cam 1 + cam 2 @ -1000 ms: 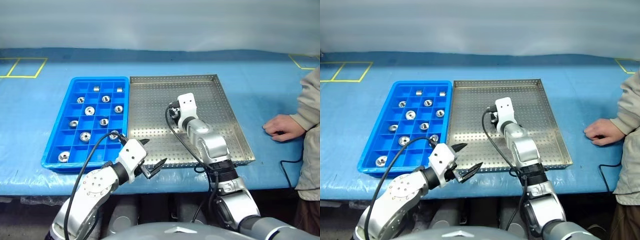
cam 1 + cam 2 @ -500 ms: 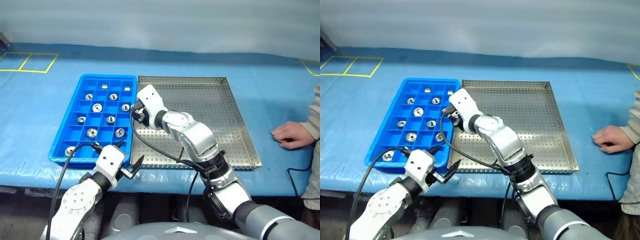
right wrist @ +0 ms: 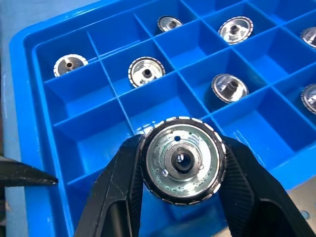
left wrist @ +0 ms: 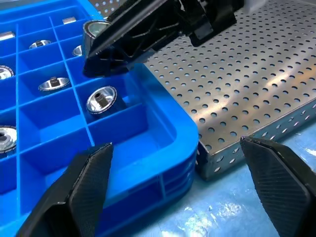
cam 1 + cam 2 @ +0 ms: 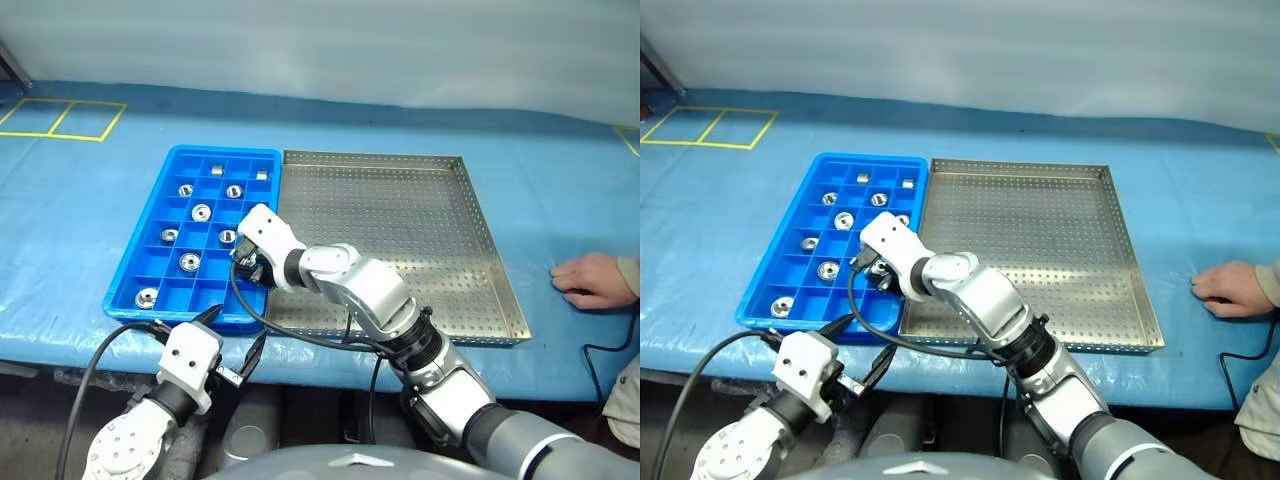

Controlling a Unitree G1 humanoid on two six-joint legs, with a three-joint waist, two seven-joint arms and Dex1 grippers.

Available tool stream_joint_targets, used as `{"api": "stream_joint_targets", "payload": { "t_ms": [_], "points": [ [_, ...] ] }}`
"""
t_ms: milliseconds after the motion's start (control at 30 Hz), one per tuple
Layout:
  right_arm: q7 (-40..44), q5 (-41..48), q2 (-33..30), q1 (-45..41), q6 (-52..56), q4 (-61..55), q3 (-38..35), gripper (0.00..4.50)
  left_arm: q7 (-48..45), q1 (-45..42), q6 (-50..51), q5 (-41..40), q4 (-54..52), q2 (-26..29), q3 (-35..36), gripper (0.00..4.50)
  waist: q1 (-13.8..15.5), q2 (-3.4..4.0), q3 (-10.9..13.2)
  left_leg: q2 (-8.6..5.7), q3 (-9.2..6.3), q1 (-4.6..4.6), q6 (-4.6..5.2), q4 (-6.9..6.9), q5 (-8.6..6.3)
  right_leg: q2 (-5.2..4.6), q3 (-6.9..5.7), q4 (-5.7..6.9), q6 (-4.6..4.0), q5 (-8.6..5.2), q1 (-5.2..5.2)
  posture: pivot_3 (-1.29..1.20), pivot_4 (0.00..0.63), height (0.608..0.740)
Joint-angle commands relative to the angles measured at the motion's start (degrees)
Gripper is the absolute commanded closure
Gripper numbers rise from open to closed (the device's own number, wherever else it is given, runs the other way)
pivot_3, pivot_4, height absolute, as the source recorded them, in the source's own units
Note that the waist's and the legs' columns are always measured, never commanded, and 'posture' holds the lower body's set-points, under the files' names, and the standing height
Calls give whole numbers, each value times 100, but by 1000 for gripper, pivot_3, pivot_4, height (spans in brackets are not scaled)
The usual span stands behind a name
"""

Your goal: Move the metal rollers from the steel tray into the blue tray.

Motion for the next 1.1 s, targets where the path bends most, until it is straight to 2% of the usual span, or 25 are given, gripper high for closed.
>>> {"api": "stream_joint_targets", "payload": {
  "t_ms": [33, 600, 833, 900, 1100],
  "points": [
    [54, 51, 148, -13, -176, -16, 60, 2788, 136, 130, -89, 115, -340, -70, 90, 0, 39, 0, 0, 0, -1, 0, 0, 0, 0, 1, -1, 0, 0, 0, 0, 454, 150, 740],
    [232, 66, 285, 190, -453, 375, 364, 2788, 272, 566, -167, 347, -544, -263, 50, 0, 472, -2, 3, 2, -3, -6, -3, -3, -2, 0, -13, -6, -2, -4, -8, 541, 150, 740],
    [205, -38, 366, 259, -692, 755, 375, 2788, 328, 606, -143, 422, -624, -296, -49, 0, 655, -5, 1, 3, 3, -20, -7, -3, -4, 1, -16, -5, -1, -3, -51, 561, 150, 740],
    [105, -107, 361, 290, -727, 860, 285, 2045, 330, 586, -122, 431, -633, -294, -78, 0, 724, -6, 0, 4, 4, -27, -8, -4, -5, 3, -16, -4, 0, -3, -58, 550, 150, 740],
    [-95, -225, 196, 383, -537, 564, -31, 295, 222, 292, -40, 399, -540, -225, -134, 0, 853, -2, -3, 12, 2, -27, -14, -2, -9, 14, -22, 0, -6, -6, -62, 490, 150, 740]
  ]
}}
